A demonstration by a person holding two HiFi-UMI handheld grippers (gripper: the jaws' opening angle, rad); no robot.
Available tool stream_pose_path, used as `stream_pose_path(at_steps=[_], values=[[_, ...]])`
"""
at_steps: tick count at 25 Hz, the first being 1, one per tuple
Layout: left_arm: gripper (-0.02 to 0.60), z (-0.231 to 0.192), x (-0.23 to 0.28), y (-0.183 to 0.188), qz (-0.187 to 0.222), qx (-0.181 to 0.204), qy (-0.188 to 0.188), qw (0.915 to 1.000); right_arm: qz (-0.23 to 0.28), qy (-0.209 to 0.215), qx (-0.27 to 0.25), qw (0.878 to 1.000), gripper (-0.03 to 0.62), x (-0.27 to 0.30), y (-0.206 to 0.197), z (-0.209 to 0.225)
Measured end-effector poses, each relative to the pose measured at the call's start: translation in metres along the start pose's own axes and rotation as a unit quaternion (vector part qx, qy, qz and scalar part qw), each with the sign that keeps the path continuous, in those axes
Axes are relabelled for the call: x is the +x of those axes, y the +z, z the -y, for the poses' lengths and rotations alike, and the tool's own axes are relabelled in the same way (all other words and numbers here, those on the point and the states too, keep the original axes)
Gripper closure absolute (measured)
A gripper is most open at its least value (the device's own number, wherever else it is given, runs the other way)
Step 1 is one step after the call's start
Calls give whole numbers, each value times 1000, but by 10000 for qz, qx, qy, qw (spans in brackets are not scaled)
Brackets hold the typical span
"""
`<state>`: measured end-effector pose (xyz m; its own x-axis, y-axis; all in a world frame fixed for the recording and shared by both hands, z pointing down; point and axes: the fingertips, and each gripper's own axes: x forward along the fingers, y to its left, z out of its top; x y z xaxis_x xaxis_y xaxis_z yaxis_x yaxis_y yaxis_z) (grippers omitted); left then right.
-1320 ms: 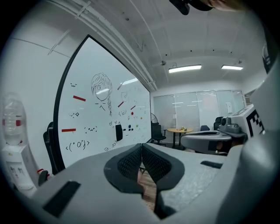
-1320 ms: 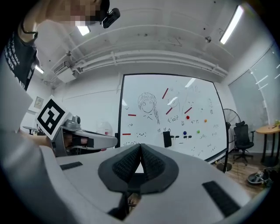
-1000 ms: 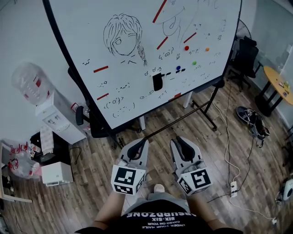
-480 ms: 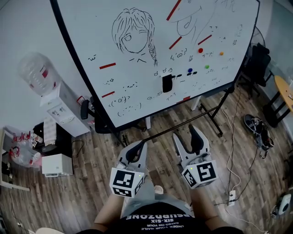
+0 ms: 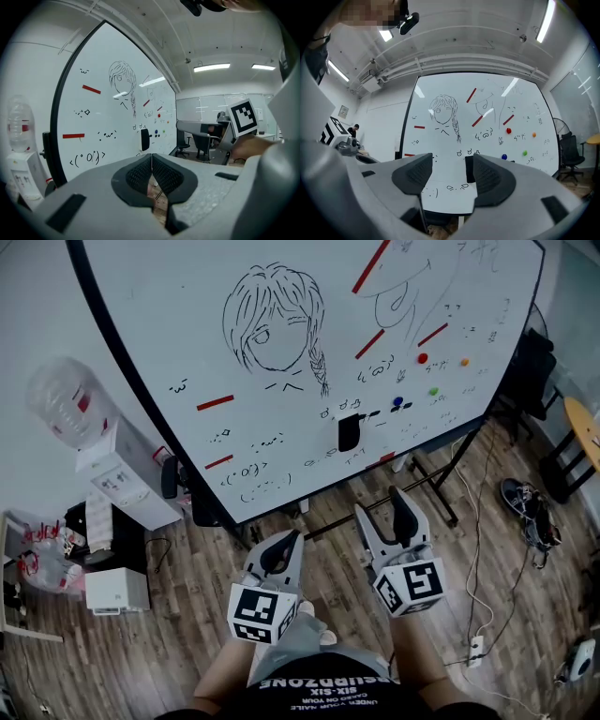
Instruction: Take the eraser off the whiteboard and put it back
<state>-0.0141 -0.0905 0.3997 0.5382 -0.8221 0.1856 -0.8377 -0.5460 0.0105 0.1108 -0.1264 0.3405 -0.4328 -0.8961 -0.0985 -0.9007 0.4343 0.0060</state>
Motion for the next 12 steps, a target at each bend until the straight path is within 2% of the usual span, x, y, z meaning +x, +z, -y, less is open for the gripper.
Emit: stream_pose_path(at_steps=[12], values=[[577, -40, 54, 15, -26, -70, -273, 9996, -319, -126, -108, 9994, 332, 82, -15, 26]])
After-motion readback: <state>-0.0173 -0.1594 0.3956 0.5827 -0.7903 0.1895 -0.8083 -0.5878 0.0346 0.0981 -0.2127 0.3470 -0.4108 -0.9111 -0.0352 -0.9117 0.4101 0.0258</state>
